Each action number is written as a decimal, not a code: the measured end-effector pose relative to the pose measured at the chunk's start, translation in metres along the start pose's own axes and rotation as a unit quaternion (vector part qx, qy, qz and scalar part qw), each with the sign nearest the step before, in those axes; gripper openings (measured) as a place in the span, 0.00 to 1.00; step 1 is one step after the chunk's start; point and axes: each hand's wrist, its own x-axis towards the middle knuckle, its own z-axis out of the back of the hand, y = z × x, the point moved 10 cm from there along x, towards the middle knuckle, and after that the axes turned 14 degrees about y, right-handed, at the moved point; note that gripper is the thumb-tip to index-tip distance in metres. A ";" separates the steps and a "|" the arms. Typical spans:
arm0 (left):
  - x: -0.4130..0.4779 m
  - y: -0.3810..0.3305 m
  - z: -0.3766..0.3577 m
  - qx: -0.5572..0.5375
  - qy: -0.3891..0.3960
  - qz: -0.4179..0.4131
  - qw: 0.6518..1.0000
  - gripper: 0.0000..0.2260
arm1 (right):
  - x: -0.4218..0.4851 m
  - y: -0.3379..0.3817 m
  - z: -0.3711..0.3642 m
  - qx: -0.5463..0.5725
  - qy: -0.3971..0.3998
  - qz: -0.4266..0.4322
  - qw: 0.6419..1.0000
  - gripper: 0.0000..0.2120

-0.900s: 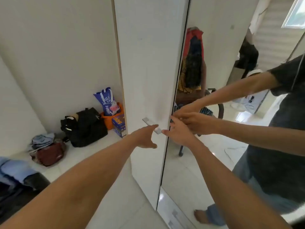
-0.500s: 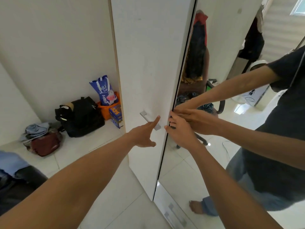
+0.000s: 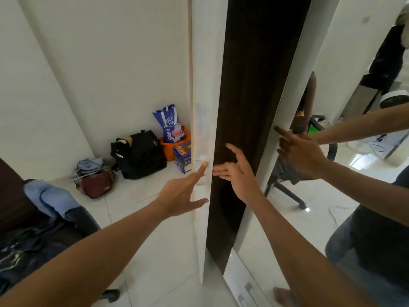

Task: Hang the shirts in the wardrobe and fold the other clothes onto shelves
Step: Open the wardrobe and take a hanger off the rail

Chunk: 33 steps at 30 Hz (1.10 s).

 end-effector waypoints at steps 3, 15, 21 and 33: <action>-0.027 0.026 0.021 0.035 -0.078 0.031 0.996 0.46 | 0.032 0.007 -0.037 0.053 0.087 -0.005 0.995 0.24; -0.101 0.189 0.117 0.146 -0.258 0.260 0.919 0.57 | 0.181 0.056 -0.189 -0.011 0.204 0.039 0.978 0.30; -0.086 0.271 0.167 0.183 -0.275 0.321 0.888 0.57 | 0.264 0.067 -0.189 -0.145 0.138 0.047 0.979 0.34; 0.049 0.362 0.233 0.220 -0.213 0.259 0.916 0.58 | 0.383 0.071 -0.121 -0.446 -0.054 0.028 0.893 0.38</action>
